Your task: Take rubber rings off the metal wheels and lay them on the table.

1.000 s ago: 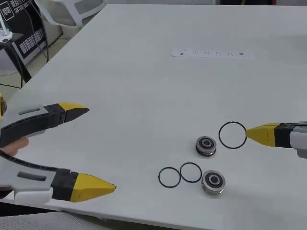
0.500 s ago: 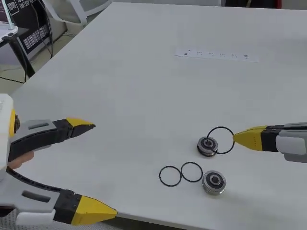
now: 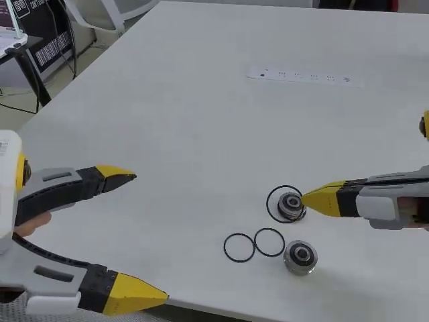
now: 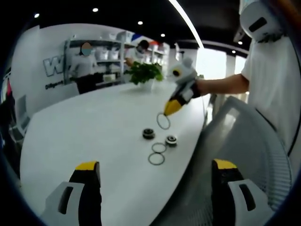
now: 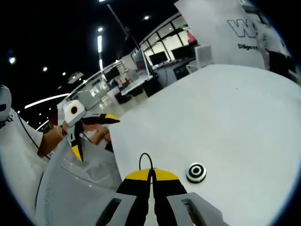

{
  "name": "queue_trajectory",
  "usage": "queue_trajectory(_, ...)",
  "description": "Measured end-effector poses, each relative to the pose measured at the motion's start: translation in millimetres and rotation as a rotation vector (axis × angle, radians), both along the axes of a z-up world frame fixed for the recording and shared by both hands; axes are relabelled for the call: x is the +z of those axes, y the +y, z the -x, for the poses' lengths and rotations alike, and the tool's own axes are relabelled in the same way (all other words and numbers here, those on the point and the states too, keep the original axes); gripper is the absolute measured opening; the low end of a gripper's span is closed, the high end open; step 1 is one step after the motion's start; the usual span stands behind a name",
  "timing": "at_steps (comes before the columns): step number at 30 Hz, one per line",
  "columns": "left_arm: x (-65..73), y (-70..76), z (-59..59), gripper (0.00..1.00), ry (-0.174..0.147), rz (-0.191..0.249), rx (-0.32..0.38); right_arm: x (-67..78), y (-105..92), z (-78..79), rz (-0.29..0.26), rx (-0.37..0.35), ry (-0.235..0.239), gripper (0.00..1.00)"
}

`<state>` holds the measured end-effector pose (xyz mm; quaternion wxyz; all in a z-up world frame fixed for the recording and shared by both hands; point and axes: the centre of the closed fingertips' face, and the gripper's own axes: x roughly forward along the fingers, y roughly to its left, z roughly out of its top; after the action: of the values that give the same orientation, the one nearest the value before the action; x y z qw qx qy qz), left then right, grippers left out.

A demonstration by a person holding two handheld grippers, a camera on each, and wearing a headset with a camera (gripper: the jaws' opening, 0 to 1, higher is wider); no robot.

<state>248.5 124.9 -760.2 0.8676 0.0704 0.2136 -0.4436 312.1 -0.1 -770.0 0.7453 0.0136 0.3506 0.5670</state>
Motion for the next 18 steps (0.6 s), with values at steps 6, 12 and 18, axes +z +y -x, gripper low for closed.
queue_trajectory(6,-5.1,-3.1,1.9,1.00,0.012,-0.010,-0.012,-9.7,9.6,2.7,0.021,0.043,0.013,0.00)
queue_trajectory(12,-9.2,-2.5,2.5,1.00,0.030,-0.018,-0.018,-23.8,19.1,5.8,0.047,0.081,0.033,0.00)
queue_trajectory(18,-10.7,-3.3,3.5,1.00,0.034,-0.020,-0.019,-35.7,28.2,8.7,0.063,0.112,0.054,0.00)
